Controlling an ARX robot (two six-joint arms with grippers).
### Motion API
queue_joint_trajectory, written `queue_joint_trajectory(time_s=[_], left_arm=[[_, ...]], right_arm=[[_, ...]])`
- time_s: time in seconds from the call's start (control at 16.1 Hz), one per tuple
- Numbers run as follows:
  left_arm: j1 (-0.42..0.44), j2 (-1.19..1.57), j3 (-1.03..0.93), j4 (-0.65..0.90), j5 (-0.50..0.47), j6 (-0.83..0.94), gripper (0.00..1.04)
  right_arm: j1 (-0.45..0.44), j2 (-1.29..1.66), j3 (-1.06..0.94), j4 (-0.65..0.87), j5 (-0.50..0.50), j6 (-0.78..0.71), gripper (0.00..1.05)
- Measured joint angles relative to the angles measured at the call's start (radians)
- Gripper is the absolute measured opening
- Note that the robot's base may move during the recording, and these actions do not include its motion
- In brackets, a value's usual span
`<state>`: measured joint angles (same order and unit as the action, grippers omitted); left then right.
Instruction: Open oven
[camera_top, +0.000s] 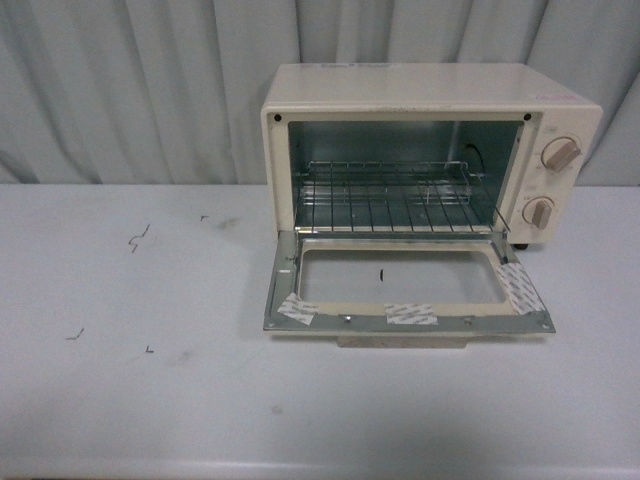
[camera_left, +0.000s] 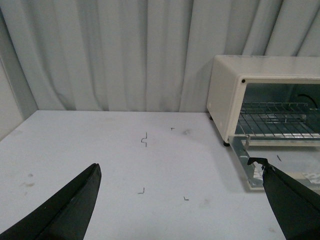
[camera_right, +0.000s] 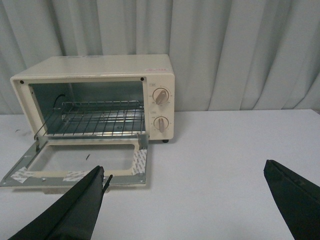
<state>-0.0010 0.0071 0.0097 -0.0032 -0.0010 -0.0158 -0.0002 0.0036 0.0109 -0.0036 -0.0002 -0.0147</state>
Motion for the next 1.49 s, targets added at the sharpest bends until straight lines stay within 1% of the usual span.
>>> queue_joint_trajectory(time_s=[1.49], left_arm=[[0.0, 0.0, 0.0, 0.0, 0.001, 0.0, 0.98]], right_arm=[[0.0, -0.001, 0.0, 0.0, 0.0, 0.0, 0.98]])
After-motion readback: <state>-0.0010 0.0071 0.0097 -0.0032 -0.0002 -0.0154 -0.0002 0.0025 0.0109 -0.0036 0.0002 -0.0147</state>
